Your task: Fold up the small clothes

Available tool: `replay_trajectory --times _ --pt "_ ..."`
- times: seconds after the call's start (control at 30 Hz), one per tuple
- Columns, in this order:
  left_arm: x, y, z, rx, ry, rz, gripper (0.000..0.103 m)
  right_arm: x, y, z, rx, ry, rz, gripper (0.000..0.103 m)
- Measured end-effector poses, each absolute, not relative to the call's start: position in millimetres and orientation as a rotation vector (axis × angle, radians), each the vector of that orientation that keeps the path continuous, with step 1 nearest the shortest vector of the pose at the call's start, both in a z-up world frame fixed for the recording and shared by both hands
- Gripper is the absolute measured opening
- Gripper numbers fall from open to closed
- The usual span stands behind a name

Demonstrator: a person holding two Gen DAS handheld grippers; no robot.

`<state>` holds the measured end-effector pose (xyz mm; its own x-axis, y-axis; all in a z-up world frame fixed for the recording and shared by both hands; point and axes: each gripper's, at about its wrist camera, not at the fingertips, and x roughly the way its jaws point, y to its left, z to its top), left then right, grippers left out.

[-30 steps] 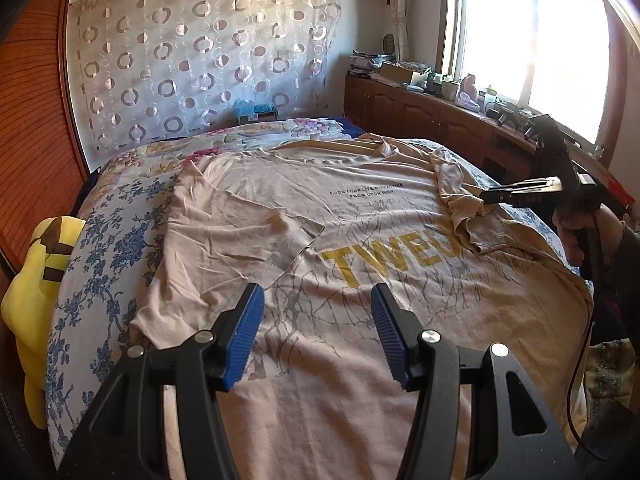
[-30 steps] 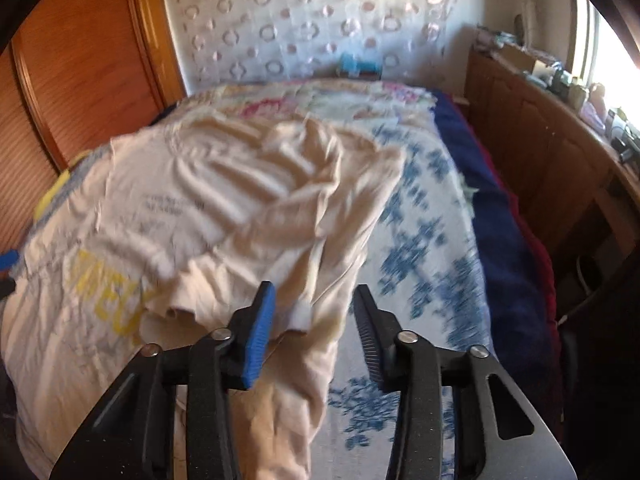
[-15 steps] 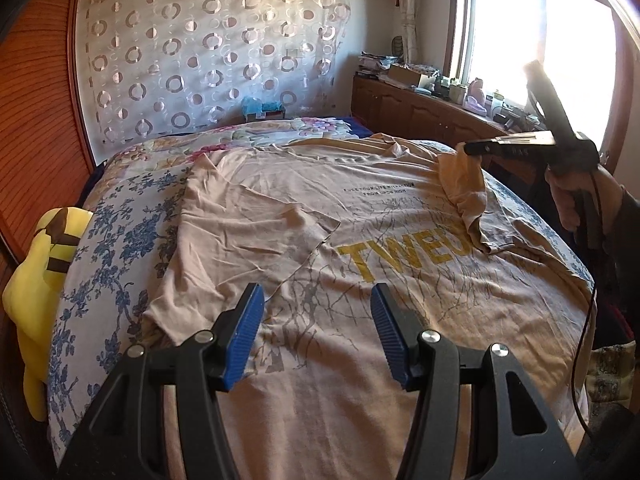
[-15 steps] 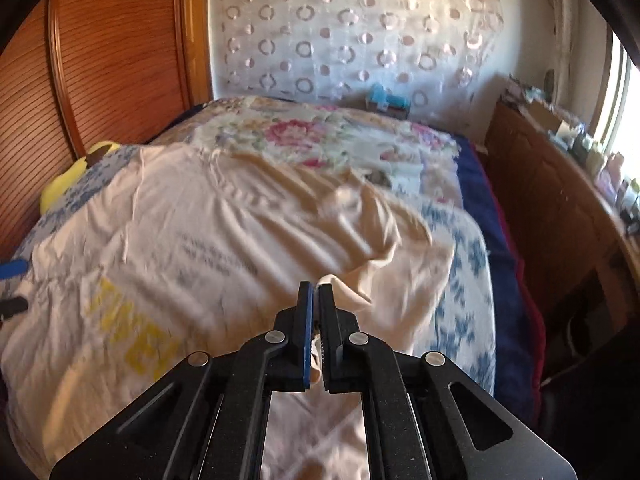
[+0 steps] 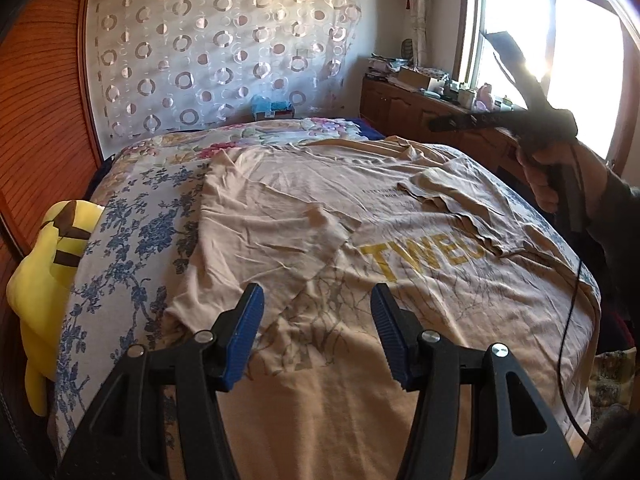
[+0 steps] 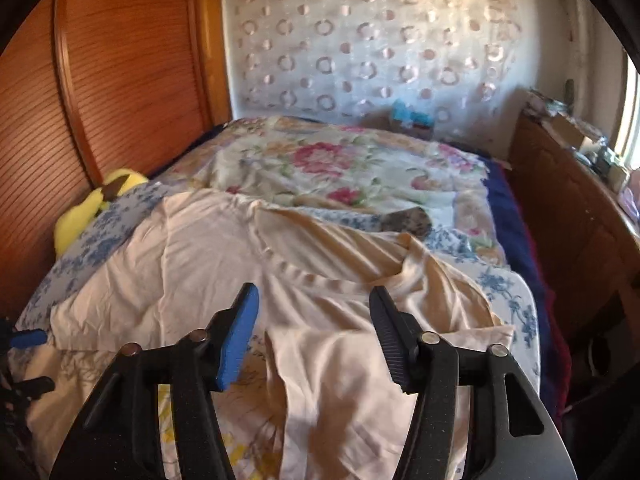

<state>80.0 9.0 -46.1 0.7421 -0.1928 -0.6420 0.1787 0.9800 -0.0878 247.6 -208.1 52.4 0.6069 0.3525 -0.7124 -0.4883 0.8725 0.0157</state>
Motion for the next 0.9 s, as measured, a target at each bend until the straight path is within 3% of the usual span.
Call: replay_trajectory --times 0.53,0.77,0.9 --pt "161.1 50.7 -50.6 -0.018 0.758 -0.12 0.055 262.0 -276.2 -16.6 -0.232 0.903 0.371 0.066" --pt "207.7 66.1 -57.5 -0.003 0.796 -0.083 0.055 268.6 -278.8 -26.9 -0.219 0.924 0.372 0.068" --pt "233.2 72.0 -68.6 0.0 0.831 -0.075 0.055 267.4 -279.9 -26.9 -0.217 0.919 0.363 0.073"
